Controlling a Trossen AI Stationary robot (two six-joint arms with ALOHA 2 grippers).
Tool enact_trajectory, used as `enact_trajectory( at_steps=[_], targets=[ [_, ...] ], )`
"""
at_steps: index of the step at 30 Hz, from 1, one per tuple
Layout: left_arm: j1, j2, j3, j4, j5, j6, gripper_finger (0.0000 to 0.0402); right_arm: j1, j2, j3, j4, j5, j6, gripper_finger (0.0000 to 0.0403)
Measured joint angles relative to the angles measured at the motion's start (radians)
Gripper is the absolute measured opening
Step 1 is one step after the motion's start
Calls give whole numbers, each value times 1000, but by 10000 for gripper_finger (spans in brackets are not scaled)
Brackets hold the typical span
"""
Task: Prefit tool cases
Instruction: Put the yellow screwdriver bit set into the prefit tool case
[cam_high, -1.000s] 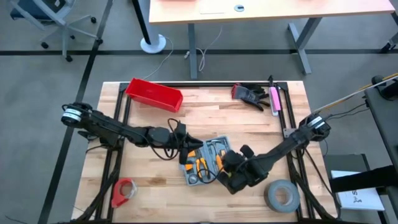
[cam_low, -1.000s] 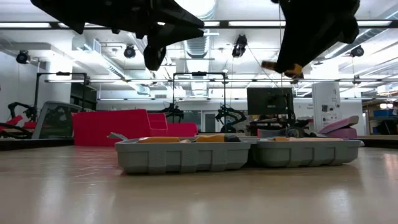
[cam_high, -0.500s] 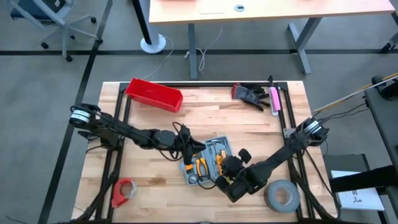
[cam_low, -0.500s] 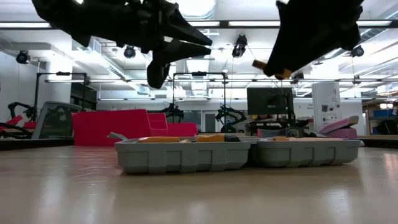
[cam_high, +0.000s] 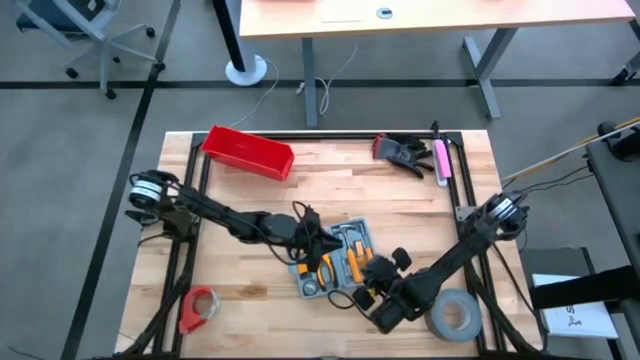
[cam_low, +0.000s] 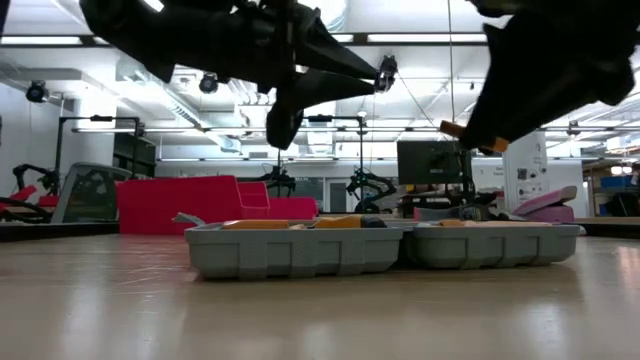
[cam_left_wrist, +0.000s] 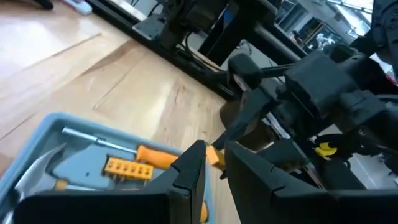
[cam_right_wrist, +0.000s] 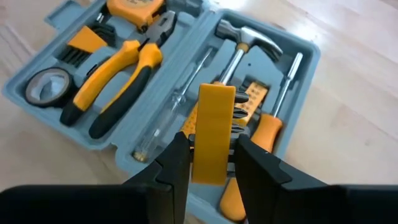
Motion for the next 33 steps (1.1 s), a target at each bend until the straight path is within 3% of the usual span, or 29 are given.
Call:
enact_trajectory(
  at_steps=[10,20,24,33],
  targets=[
    [0,1,26,-64,1,21,66,16,0,-9,-1,17,59,110],
    [0,1,26,-72,1,21,66,16,0,-9,4,-20,92,94],
    [0,0,26,-73,1,22,66,10,0,-9,27,-87,70,113],
    [0,0,26,-73,31,42,66,-2,0,-9,52,-89,56,172]
  ],
)
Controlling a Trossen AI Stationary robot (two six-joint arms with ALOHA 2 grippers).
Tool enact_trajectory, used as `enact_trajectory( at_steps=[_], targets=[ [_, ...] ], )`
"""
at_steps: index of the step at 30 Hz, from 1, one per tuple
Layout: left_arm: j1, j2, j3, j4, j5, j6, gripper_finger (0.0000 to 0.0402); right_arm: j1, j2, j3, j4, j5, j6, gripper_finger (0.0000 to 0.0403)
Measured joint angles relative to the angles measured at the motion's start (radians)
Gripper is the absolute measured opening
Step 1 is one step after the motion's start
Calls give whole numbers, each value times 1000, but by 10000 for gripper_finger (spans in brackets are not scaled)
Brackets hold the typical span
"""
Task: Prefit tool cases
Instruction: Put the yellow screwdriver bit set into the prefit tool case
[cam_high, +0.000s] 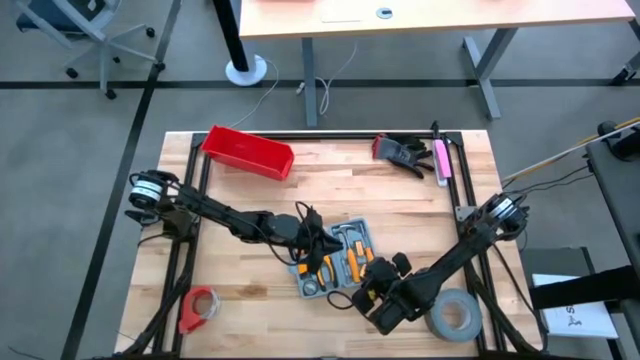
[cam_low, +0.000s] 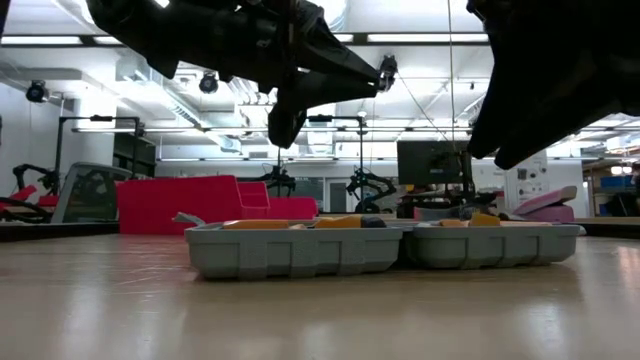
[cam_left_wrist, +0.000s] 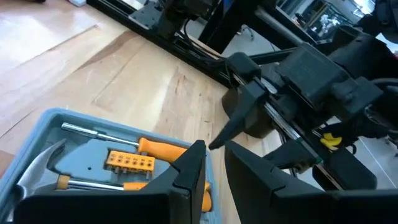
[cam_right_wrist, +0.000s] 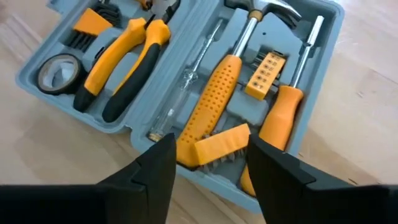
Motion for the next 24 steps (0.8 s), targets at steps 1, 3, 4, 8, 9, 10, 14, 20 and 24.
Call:
enact_trajectory(
  at_steps=[1,3,4,8,9,10,14,20,24],
  targets=[
    [0,0,0,0,4,3,66,-1,-1,0,0,0,0,176],
    [0,0,0,0,19,5,66,-1,-8,0,0,-11,0,183],
    [0,0,0,-1,20,5,66,-1,-13,4,-2,-31,-2,185],
    [0,0,0,-1,21,5,66,-8,-21,18,3,-169,-87,187],
    [0,0,0,-1,20,5,66,-11,-21,17,1,-191,-101,187],
    [0,0,0,-1,20,5,66,-16,-17,15,-1,-200,-104,188],
    [0,0,0,-1,20,5,66,-46,-12,9,-10,-203,-81,188],
    [-8,-19,-1,1,21,64,66,-87,-7,14,79,-230,-226,188],
    [-20,-61,-1,1,22,119,66,-99,1,9,80,-229,-293,188]
  ],
)
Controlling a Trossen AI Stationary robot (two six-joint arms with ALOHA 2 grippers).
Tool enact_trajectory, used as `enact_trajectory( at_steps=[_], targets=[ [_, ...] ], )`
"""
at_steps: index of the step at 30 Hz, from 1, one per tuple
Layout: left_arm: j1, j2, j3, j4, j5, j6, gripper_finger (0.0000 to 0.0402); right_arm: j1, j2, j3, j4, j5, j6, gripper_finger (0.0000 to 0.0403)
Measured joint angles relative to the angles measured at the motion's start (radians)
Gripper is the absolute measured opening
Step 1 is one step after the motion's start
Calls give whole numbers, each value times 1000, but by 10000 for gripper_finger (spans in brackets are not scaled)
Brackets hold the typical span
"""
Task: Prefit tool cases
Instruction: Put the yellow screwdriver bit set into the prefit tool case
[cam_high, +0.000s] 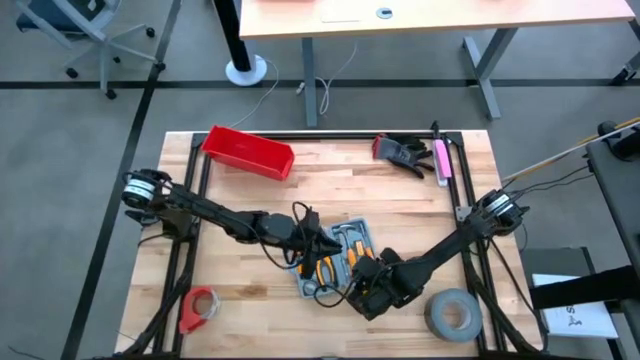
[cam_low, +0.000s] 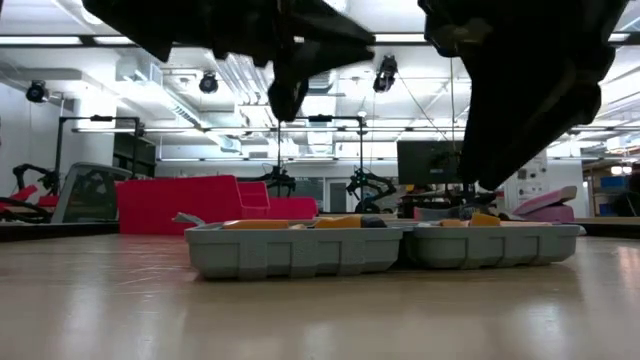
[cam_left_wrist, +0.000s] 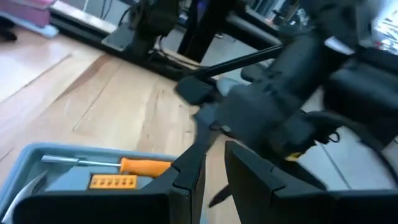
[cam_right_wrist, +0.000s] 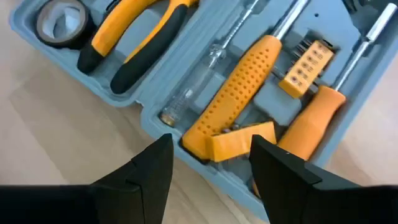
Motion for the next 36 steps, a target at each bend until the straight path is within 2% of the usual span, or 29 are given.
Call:
enact_trajectory(
  at_steps=[18,27,32,36],
  targets=[
    [1,-300,-12,-288,-19,70,66,-10,75,-14,-8,5,-102,188],
    [0,-359,-12,-357,-18,71,66,-31,77,-26,-2,6,-132,184],
    [-2,-359,-12,-387,-18,70,66,-35,77,-34,7,4,-135,150],
    [-2,-359,-12,-405,-18,70,66,-36,77,-35,10,0,-137,93]
  ],
)
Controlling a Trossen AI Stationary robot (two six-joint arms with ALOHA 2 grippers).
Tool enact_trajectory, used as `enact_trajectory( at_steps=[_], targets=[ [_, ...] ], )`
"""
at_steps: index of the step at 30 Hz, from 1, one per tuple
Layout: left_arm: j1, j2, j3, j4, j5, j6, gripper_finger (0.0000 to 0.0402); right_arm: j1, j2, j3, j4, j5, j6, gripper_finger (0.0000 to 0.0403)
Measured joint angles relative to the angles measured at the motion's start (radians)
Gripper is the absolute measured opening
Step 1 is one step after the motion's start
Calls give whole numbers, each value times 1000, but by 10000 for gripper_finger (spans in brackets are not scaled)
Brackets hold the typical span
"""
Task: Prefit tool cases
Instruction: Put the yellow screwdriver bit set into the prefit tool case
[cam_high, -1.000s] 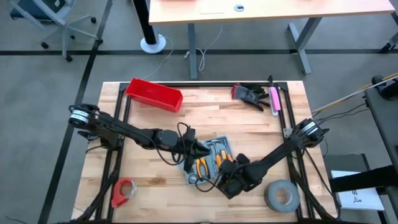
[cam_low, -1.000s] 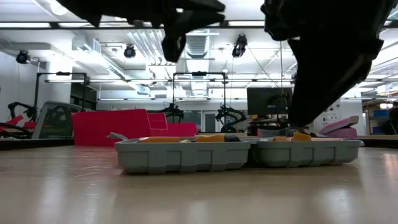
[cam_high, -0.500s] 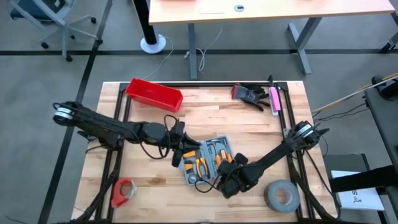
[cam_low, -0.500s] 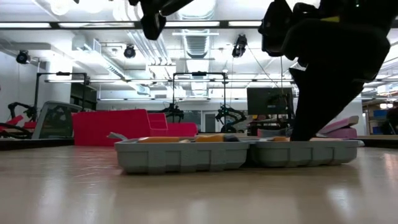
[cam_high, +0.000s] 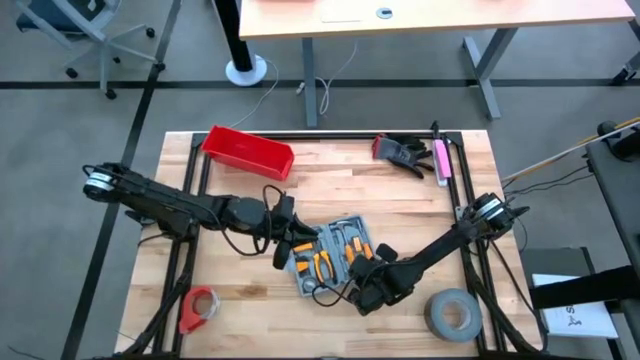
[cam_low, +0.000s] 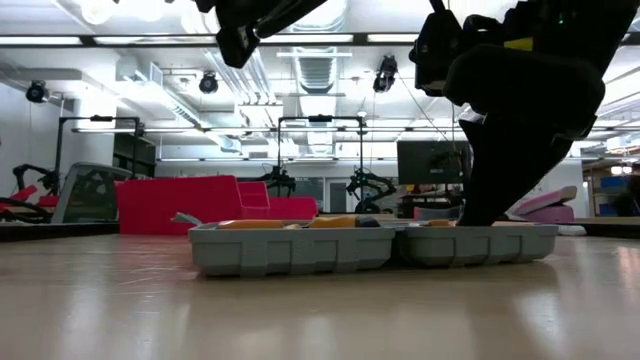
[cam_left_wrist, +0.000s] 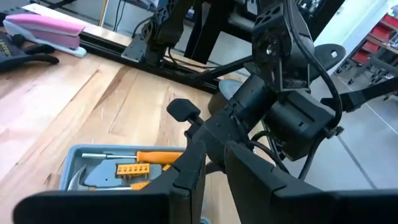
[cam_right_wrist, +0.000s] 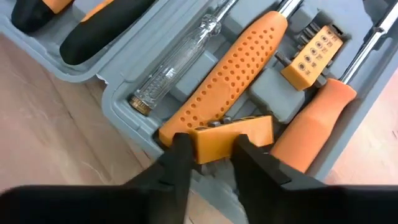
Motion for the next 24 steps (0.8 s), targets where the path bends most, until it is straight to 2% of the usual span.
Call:
enact_trajectory(
  at_steps=[4,6,18,24],
  targets=[
    [0,0,0,-12,0,0,66,0,-1,0,7,-1,-3,23],
    [0,0,0,-18,0,0,66,0,-4,7,0,-3,-9,7],
    [-1,0,0,-27,0,0,66,-13,-8,43,-68,70,13,1],
    [-2,0,0,-35,1,0,66,-31,-10,62,-160,104,37,0]
  ],
)
